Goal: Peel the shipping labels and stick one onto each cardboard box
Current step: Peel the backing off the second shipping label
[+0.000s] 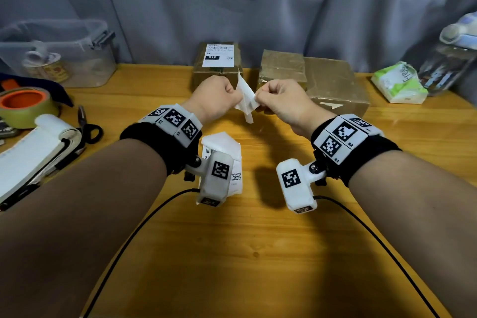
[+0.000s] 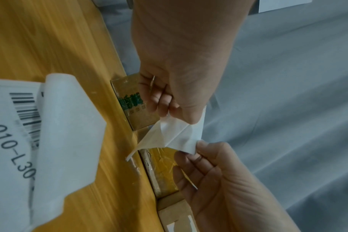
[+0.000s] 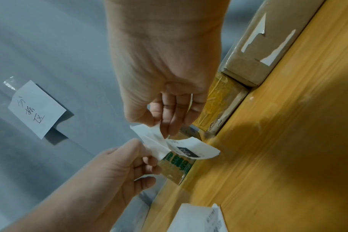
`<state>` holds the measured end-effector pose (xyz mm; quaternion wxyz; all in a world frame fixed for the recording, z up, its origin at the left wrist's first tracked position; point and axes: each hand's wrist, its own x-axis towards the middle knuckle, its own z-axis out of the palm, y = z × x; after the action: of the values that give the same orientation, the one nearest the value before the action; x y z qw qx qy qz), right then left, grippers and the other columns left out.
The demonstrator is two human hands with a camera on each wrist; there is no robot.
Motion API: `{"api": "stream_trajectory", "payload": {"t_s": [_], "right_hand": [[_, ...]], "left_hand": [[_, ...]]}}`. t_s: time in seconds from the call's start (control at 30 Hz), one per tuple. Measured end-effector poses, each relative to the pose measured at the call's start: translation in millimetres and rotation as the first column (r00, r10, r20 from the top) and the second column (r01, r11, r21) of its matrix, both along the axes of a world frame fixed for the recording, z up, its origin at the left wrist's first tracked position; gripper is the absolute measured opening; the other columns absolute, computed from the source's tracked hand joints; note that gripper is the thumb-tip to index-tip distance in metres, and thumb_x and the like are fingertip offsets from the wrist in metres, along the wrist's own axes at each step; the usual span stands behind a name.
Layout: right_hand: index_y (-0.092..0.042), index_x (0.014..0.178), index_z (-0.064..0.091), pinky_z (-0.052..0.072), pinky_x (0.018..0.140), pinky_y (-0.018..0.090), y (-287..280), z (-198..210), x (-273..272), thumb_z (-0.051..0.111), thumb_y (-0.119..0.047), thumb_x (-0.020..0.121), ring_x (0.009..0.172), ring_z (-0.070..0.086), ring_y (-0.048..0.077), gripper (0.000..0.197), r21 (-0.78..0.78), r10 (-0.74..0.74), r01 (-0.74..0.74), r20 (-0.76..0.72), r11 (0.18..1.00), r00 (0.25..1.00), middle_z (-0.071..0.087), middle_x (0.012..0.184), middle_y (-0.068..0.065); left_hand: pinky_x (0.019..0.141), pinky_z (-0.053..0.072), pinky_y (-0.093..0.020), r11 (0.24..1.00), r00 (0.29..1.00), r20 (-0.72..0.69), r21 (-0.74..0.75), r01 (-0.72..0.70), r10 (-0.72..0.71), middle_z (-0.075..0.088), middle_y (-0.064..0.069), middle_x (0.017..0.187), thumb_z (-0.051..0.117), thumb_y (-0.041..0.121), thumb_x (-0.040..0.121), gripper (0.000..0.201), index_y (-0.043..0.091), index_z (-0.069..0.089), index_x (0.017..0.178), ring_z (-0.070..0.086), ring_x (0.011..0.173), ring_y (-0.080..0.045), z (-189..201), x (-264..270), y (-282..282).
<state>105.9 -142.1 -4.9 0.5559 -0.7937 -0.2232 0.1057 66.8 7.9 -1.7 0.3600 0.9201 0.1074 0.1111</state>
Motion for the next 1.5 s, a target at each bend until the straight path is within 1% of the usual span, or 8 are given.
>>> {"api": "stream_trajectory", "payload": {"t_s": [0.17,0.3,0.4,0.53,0.73,0.9,1.07,1.5], "right_hand": [[-0.010,0.079,0.064,0.049,0.064,0.021,-2.9,-2.1,-1.4,0.054,-0.003,0.086,0.064,0.057,0.009,0.015,0.059,0.003,0.001,-0.065,0.998,0.998,0.062,0.073,0.002],[-0.013,0.107,0.066,0.055,0.085,0.032,-4.5,1.4,0.5,0.046,0.001,0.088,0.088,0.062,0.016,0.031,0.122,0.037,-0.024,-0.109,0.992,0.993,0.068,0.100,0.007],[-0.017,0.094,0.070,0.053,0.092,0.040,-1.7,3.3,0.5,0.048,-0.011,0.090,0.098,0.063,0.026,0.023,0.149,0.013,0.009,-0.146,0.989,0.989,0.069,0.100,0.009],[-0.015,0.077,0.069,0.053,0.086,0.041,0.6,2.0,-0.6,0.061,-0.030,0.089,0.084,0.062,0.022,0.021,0.168,0.012,0.007,-0.110,0.986,0.994,0.066,0.081,0.006],[-0.017,0.078,0.067,0.053,0.077,0.033,-1.2,1.2,1.5,0.064,-0.013,0.088,0.081,0.059,0.014,0.011,0.197,-0.024,0.027,-0.019,0.980,1.000,0.066,0.082,0.002],[-0.015,0.077,0.064,0.050,0.064,0.020,-1.2,4.2,2.1,0.066,-0.010,0.085,0.075,0.058,0.010,0.010,0.211,-0.038,0.041,-0.017,0.977,0.999,0.064,0.080,0.003],[-0.016,0.077,0.061,0.049,0.067,0.020,0.4,4.6,2.6,0.065,-0.006,0.086,0.081,0.056,0.014,0.014,0.194,-0.015,0.012,0.013,0.981,1.000,0.062,0.084,0.006],[-0.018,0.068,0.062,0.044,0.062,0.017,2.9,19.1,7.5,0.067,-0.010,0.083,0.067,0.052,0.007,0.018,0.072,-0.031,0.027,0.047,0.997,0.998,0.060,0.071,-0.001]], "left_hand": [[0.055,0.035,-0.020,0.996,0.998,0.044,-0.071,0.050,-0.047,0.051,-0.001,0.066,0.056,0.014,0.084,0.014,0.011,0.052,0.071,0.039,0.057,-0.009,-3.3,-2.3,0.1],[0.052,0.033,-0.013,0.987,0.991,0.091,-0.116,0.108,-0.098,0.049,0.003,0.063,0.057,0.011,0.084,0.011,0.009,0.054,0.074,0.038,0.056,-0.006,-4.2,-5.1,-0.8],[0.049,0.031,-0.012,0.984,0.985,0.097,-0.097,0.150,-0.140,0.044,0.004,0.060,0.059,0.010,0.083,0.025,0.015,0.045,0.063,0.035,0.054,-0.006,-4.3,-2.9,-3.3],[0.050,0.031,-0.014,0.977,0.978,0.086,-0.079,0.198,-0.192,0.043,0.005,0.058,0.059,0.008,0.083,0.029,0.018,0.043,0.061,0.035,0.054,-0.006,-4.3,-0.6,-4.9],[0.049,0.034,-0.007,0.976,0.976,0.095,-0.076,0.203,-0.196,0.047,0.005,0.063,0.057,0.006,0.083,0.005,0.006,0.056,0.078,0.040,0.057,-0.006,-2.0,-3.3,-3.7],[0.077,0.048,-0.024,0.954,0.977,0.130,-0.225,0.197,-0.171,0.061,-0.005,0.084,0.058,0.012,0.086,0.010,0.003,0.061,0.090,0.054,0.080,-0.013,1.3,-4.7,-5.7],[0.081,0.051,-0.026,0.889,0.965,0.220,-0.400,0.224,-0.145,0.062,-0.008,0.084,0.062,0.014,0.088,0.011,0.014,0.059,0.078,0.058,0.081,-0.016,4.2,-2.7,-9.2],[0.050,0.037,-0.004,0.954,0.969,0.196,-0.231,0.192,-0.148,0.054,0.005,0.070,0.053,0.015,0.092,0.017,0.018,0.052,0.075,0.046,0.061,-0.003,14.6,6.2,-6.5]]}}
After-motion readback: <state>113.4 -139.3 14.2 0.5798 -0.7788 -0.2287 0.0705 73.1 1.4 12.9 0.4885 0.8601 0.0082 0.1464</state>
